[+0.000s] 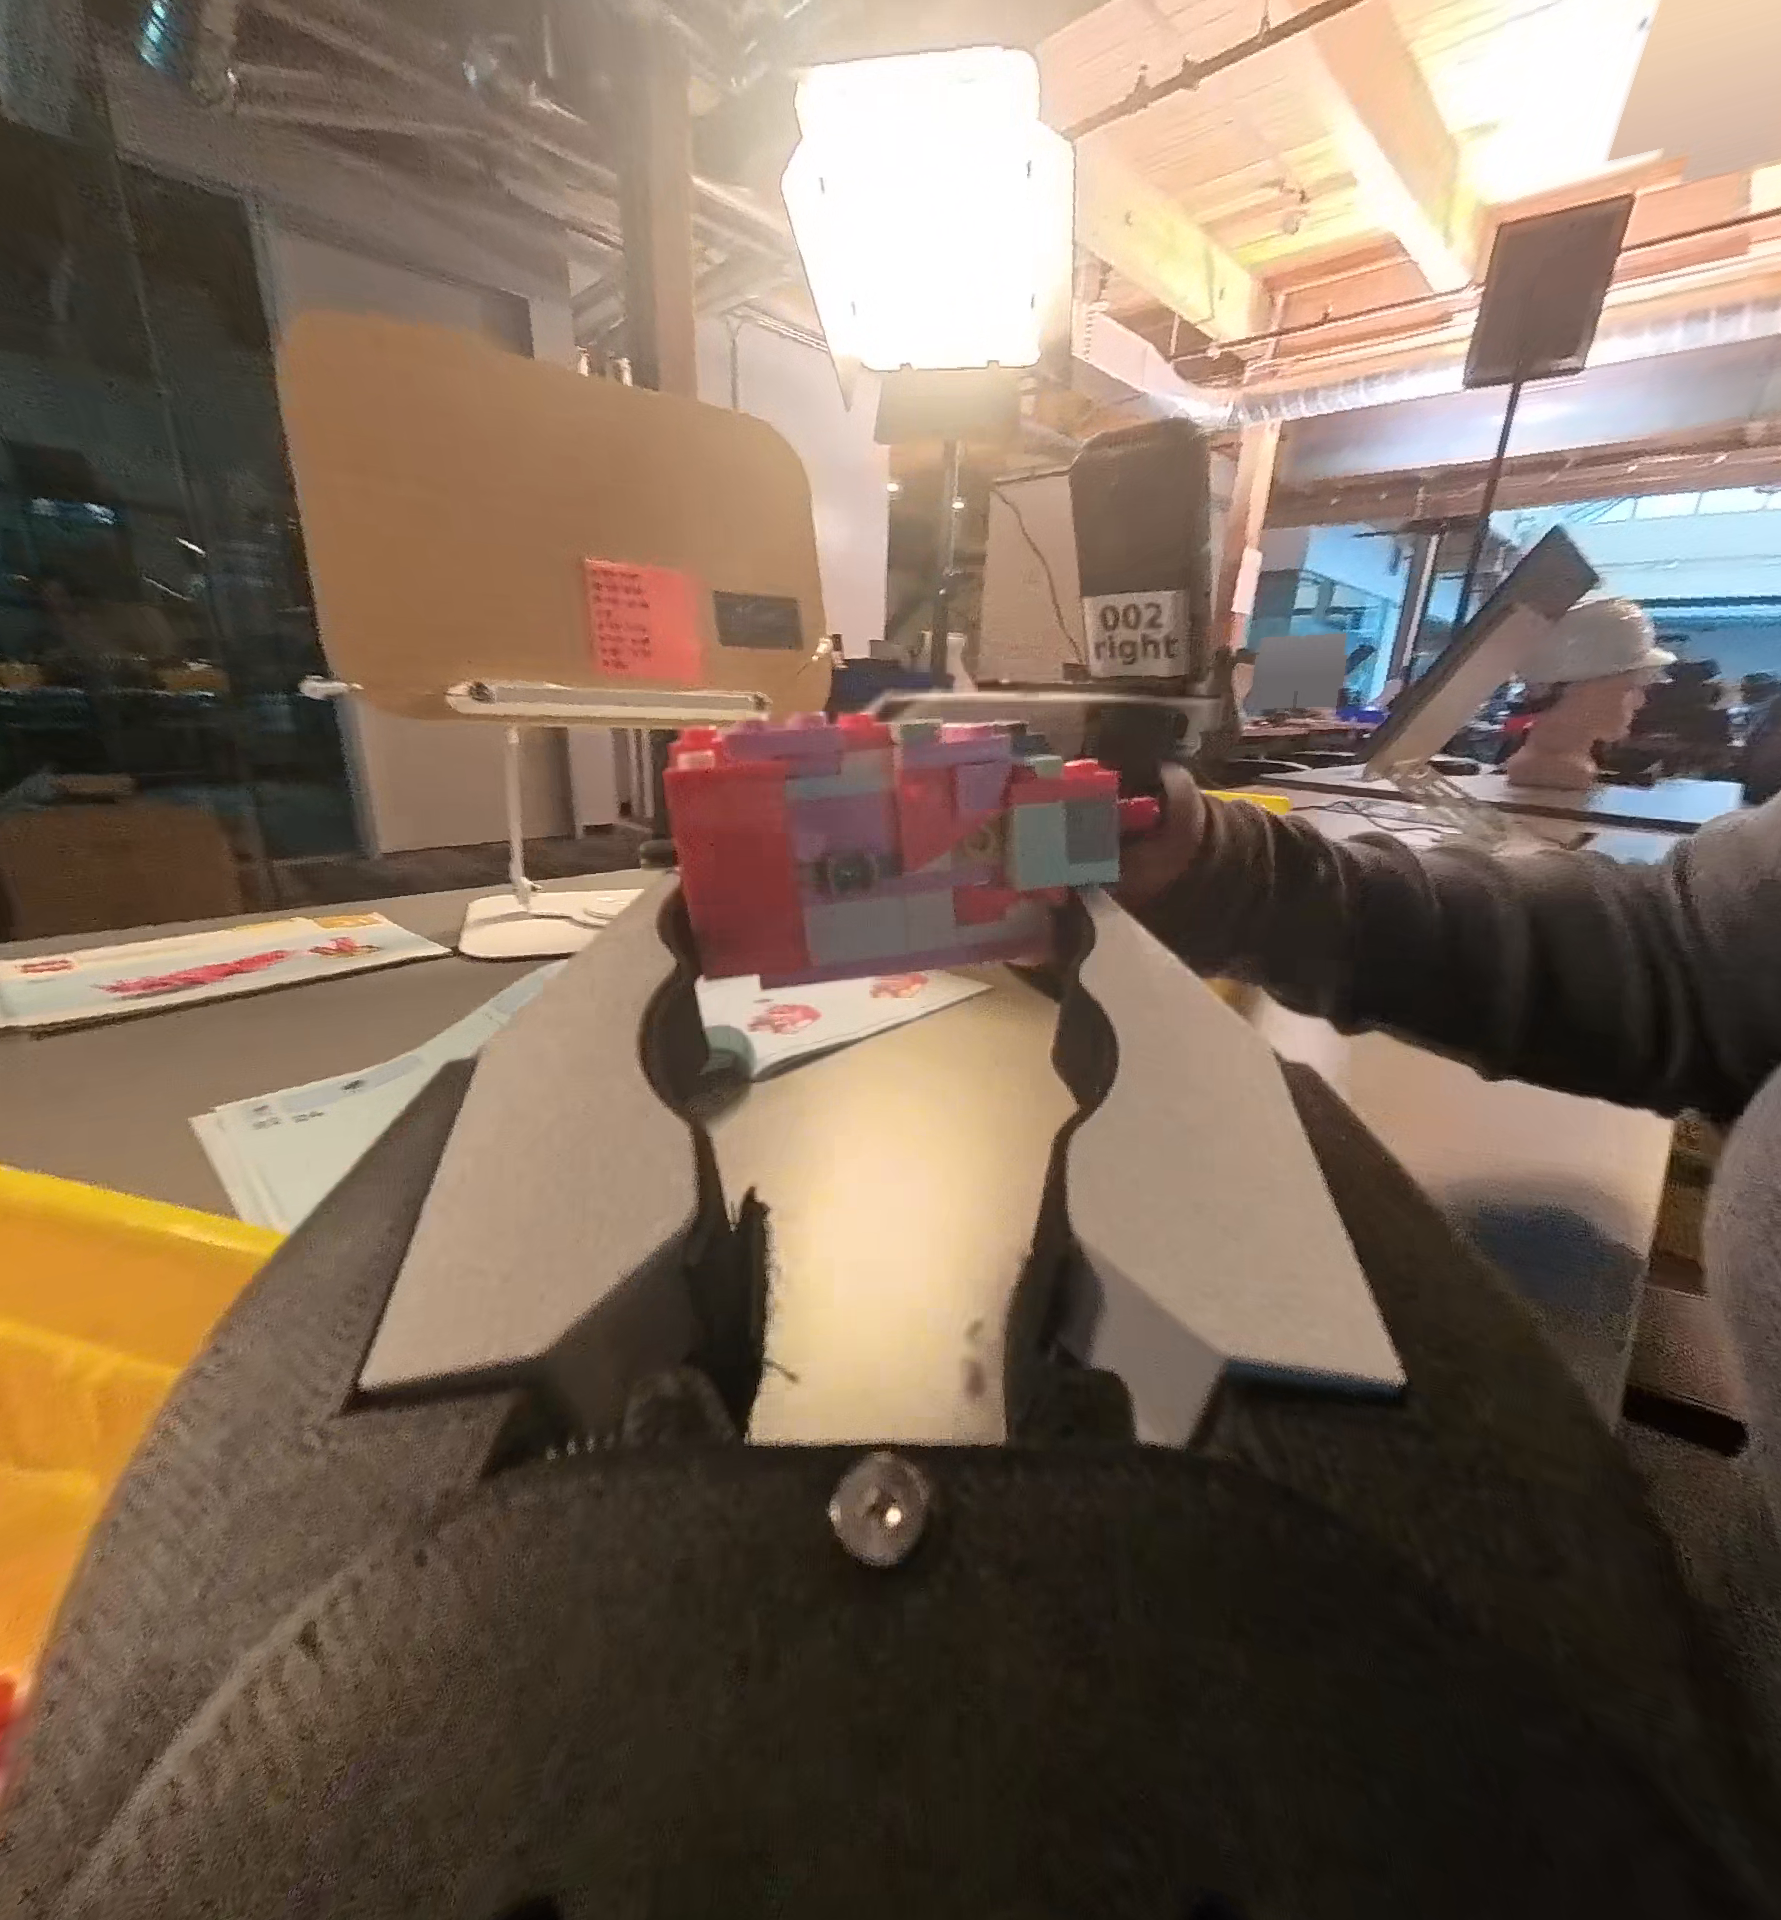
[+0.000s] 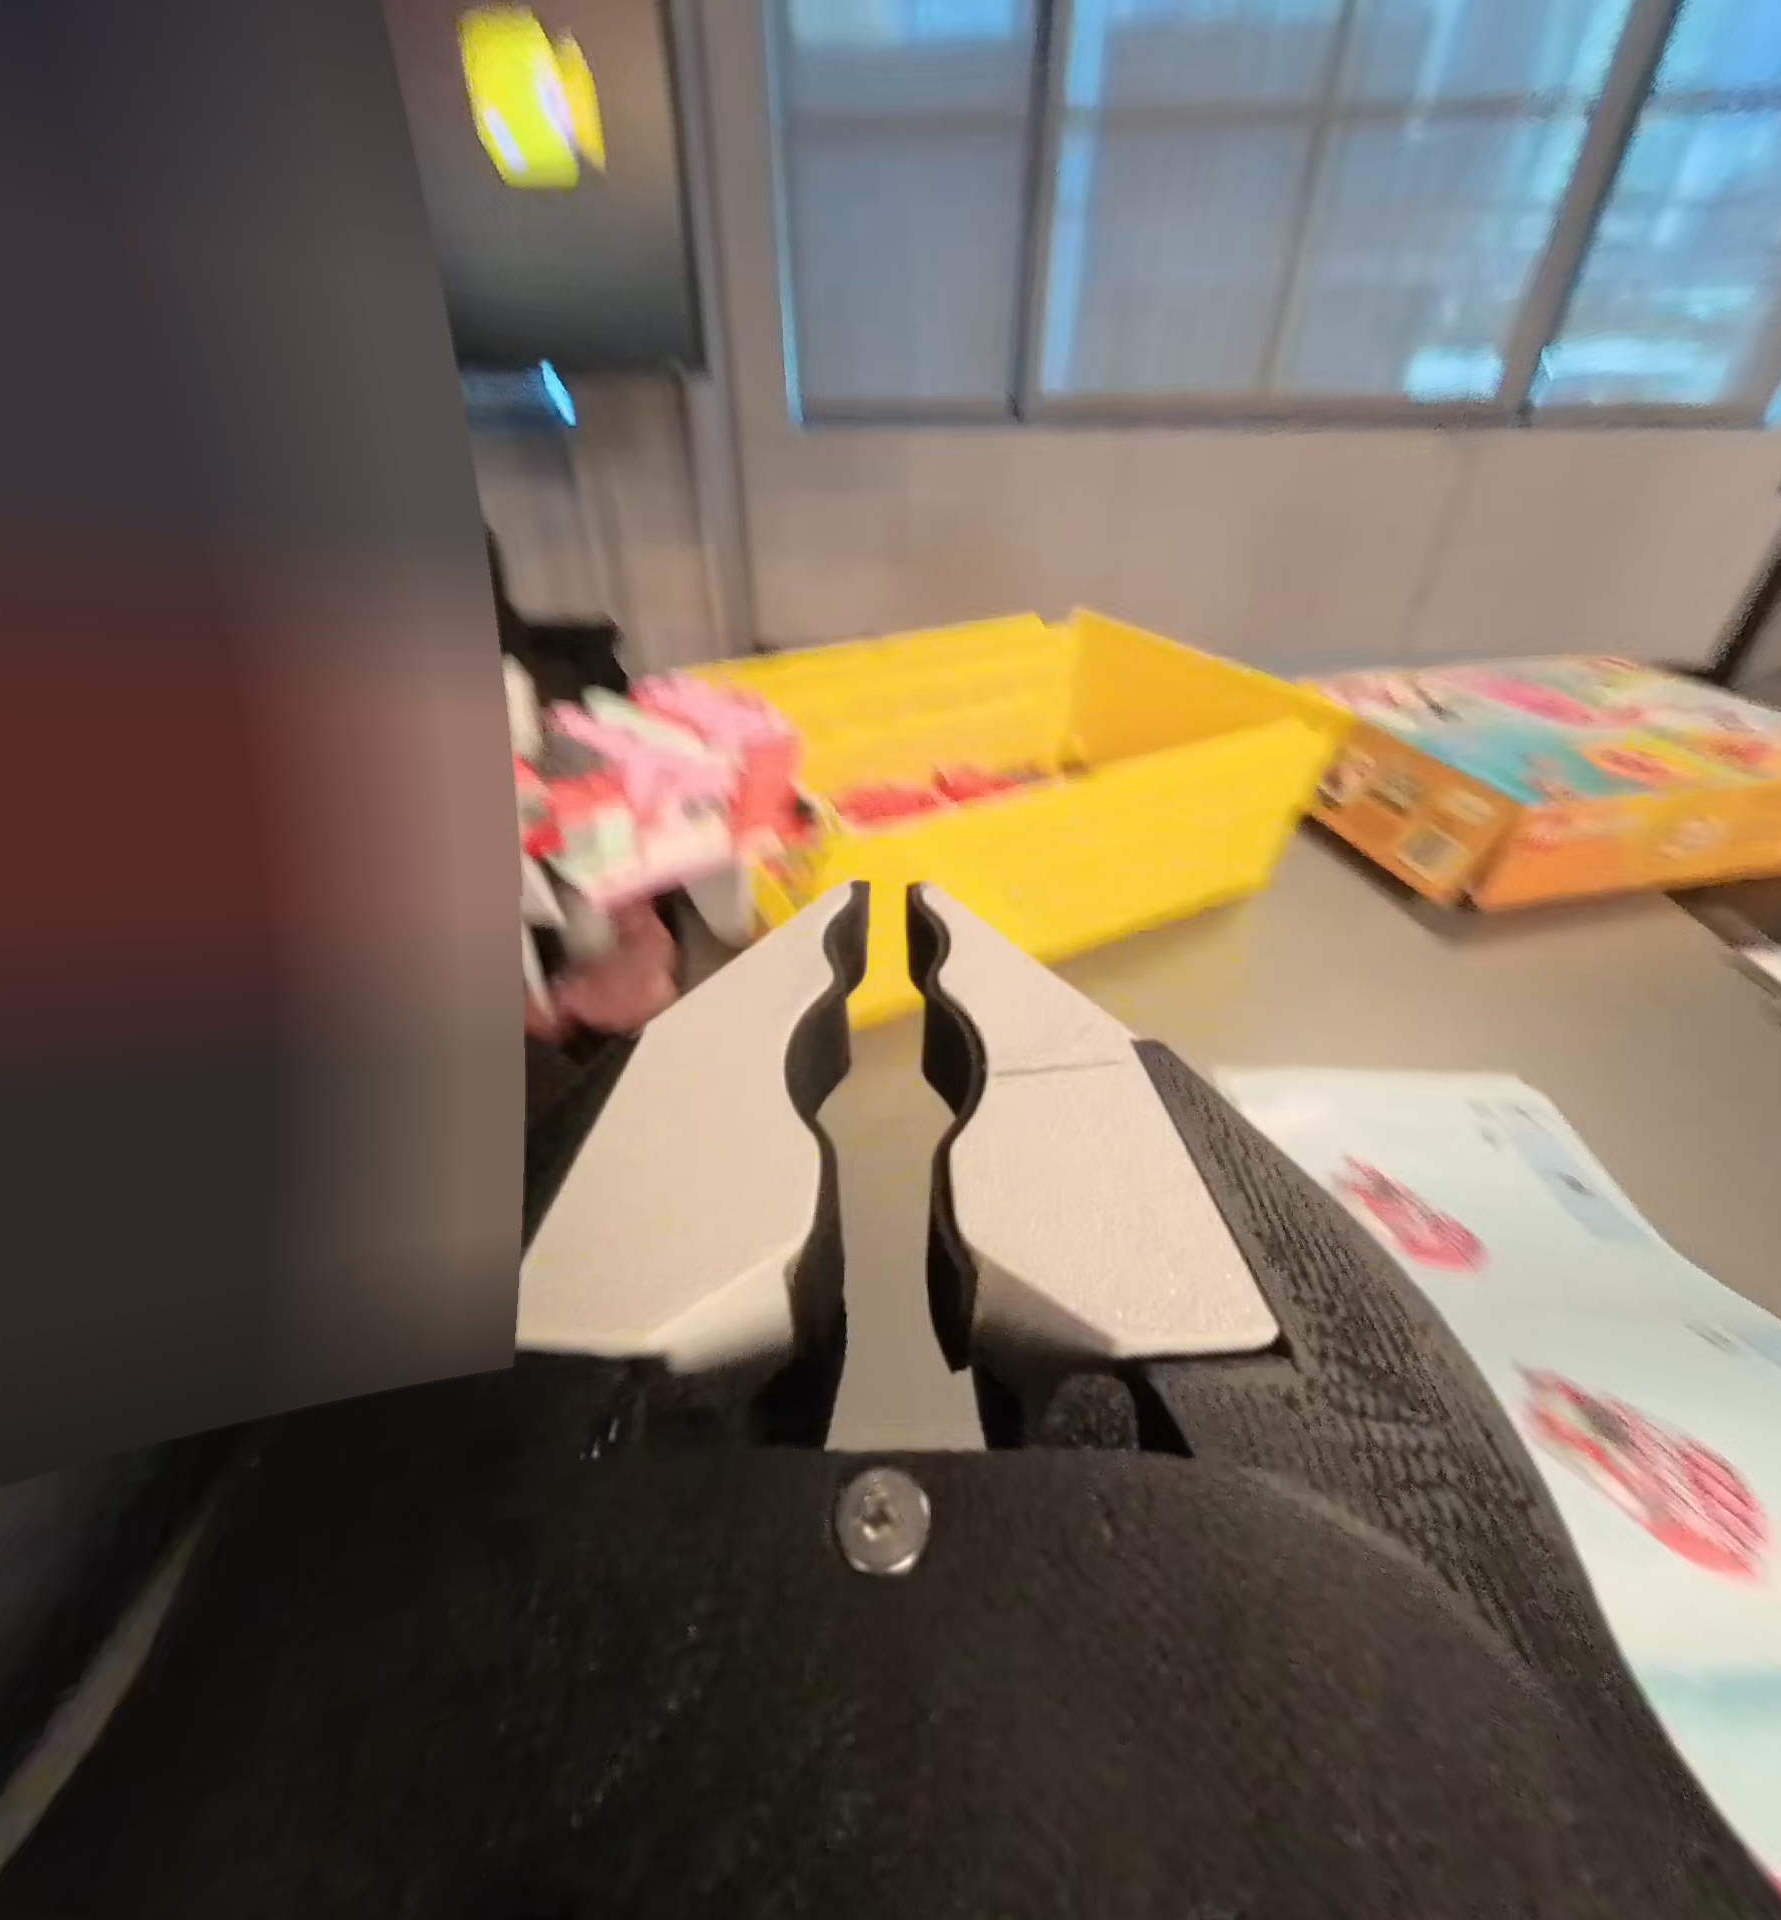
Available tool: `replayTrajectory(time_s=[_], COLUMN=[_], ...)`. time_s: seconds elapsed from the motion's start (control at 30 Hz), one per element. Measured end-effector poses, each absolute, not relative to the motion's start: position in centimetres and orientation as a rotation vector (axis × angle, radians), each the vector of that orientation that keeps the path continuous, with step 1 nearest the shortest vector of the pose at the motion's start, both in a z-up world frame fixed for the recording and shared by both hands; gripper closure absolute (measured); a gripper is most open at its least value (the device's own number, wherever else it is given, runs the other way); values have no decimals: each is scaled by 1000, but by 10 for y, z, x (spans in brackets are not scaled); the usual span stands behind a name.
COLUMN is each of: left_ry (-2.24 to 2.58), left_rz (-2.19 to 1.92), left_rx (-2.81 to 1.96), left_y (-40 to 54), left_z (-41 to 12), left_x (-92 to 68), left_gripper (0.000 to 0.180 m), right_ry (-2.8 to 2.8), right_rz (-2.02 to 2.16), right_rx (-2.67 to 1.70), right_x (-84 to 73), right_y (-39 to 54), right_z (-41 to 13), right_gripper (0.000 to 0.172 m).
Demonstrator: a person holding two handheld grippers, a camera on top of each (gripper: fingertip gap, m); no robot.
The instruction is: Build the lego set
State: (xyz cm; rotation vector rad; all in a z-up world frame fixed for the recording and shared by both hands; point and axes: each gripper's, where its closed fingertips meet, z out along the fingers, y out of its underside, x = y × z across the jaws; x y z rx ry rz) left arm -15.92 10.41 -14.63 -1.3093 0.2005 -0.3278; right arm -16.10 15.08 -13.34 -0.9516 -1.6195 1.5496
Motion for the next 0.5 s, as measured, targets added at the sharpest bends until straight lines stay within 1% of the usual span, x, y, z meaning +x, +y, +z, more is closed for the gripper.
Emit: replayTrajectory(time_s=[0.13,0.27,0.4,0.5], left_ry=[171,138,126,129], left_rz=[-258,-243,-275,-280], left_rx=[-1295,-1282,-1288,-1287], left_y=[96,93,95,95], left_z=[-141,-144,-150,-152], left_x=[-176,-186,-185,-183], left_gripper=[114,114,114,114], right_ry=[-1844,-1978,-2213,-2267], right_rz=[1193,1198,1137,1139], right_rx=[-1126,-1189,-1154,-1138], right_x=[-156,-138,-115,-108], right_y=[175,154,117,100], right_z=[-189,-226,-268,-282], right_gripper=[159,158,155,154])
